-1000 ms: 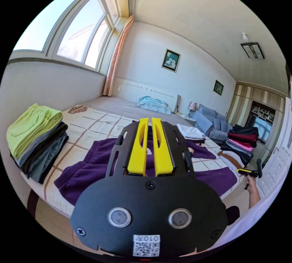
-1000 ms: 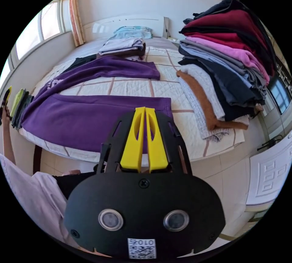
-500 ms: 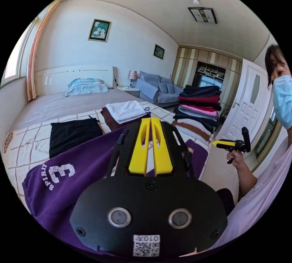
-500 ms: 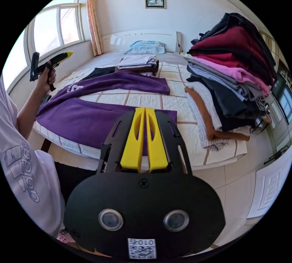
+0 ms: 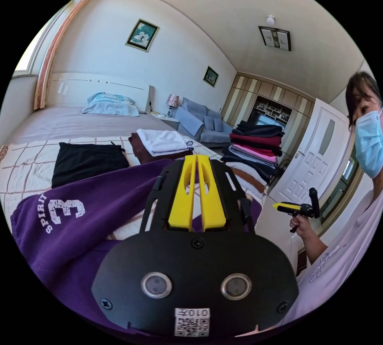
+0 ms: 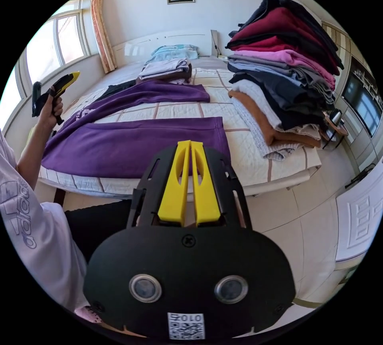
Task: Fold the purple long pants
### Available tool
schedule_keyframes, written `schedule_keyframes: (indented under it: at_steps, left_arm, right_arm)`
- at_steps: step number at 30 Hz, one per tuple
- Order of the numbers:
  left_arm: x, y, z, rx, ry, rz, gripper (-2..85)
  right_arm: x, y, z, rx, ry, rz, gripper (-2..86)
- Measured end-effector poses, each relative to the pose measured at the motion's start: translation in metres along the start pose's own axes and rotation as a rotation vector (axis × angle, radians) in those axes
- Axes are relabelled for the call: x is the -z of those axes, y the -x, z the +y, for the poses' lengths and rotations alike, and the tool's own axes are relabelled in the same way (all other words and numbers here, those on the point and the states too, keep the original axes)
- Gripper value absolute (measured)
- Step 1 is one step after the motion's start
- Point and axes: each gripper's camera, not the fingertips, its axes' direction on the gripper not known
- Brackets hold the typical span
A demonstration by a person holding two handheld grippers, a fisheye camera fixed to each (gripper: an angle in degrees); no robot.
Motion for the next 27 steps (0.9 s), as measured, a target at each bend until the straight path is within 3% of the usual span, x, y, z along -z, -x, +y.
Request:
schedule_keyframes:
  at_steps: [12, 19, 27]
  left_arm:
    - [-0.087, -0.069, 0.037, -0.187, 0.163, 0.252, -0.2]
    - [-0.005, -0.041, 0.021, -0.156, 0.102, 0.236, -0.2]
    - [0.068, 0.011, 0.019, -0.001, -0.006, 0.16, -0.1]
  right_arm:
    - [-0.007, -0.019, 0.112, -0.161, -0.025, -0.012, 2.8]
    - [0.049, 0.03, 0.137, -0.264, -0.09, 0.125, 2.6]
    - [0.059, 0.035, 0.084, -0.145, -0.131, 0.175, 2.5]
